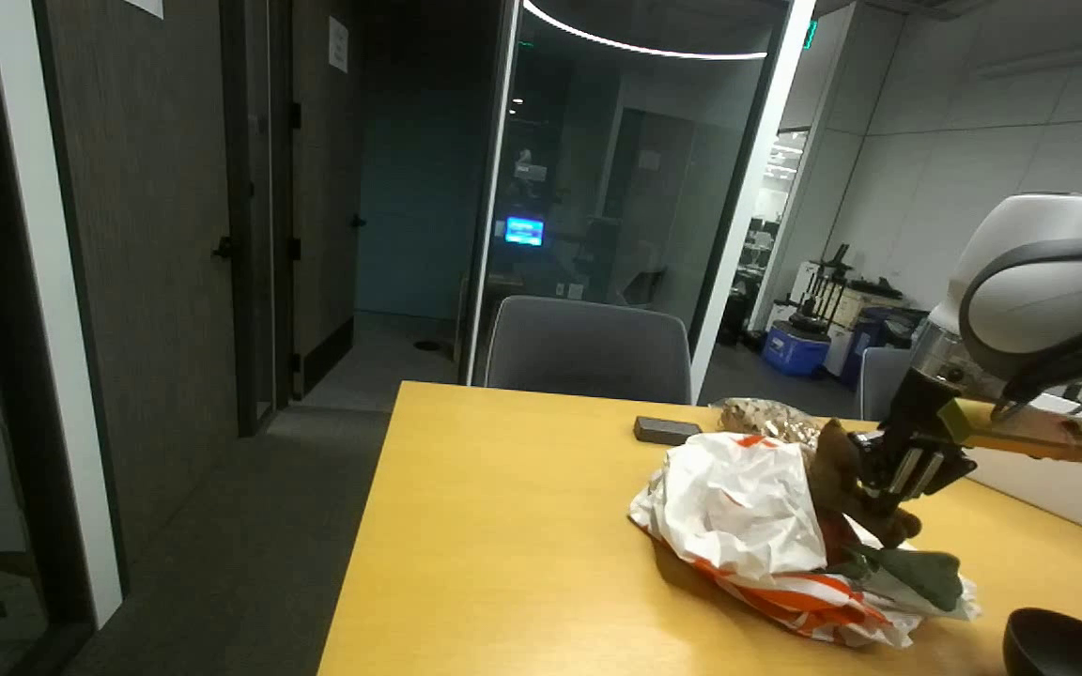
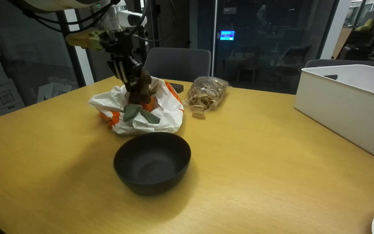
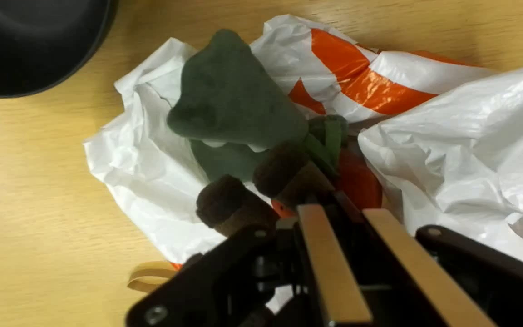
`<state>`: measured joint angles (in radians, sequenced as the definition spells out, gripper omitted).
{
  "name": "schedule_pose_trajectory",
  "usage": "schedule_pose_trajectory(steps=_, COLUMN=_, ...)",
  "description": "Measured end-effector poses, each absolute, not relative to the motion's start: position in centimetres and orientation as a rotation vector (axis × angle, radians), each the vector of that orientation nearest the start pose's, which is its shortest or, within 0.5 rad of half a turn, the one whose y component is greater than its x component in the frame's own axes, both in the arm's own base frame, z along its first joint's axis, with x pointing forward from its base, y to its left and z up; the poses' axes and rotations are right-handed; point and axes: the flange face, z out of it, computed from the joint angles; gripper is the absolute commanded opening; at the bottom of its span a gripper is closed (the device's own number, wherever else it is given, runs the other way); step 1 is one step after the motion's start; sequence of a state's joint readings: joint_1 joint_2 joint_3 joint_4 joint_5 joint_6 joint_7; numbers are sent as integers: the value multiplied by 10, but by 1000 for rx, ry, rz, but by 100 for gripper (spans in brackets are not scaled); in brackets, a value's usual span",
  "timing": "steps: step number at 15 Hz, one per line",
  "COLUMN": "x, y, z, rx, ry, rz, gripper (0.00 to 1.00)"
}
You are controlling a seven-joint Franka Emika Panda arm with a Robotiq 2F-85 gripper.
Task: Put the items on the table in the plastic bag
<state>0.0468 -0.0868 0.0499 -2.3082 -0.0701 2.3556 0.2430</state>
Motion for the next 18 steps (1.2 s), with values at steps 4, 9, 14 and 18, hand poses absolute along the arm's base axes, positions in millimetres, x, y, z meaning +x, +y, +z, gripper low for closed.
schedule_pose_trajectory(steps=4, x=514, y=56, z=380, rx=-3146, ry=138, rz=-271, gripper=9)
schedule_pose_trajectory(steps=9, x=521, y=54, z=357, rx=-3131, ry=132, rz=-317, gripper=6)
schedule_pose_trajectory(steps=14, x=523, y=51, z=330, rx=-3142, ry=53, rz=-249, gripper=9)
schedule_pose_trajectory(steps=18, x=524, y=47, z=324, rx=-3147, ry=20, rz=-237, gripper=46)
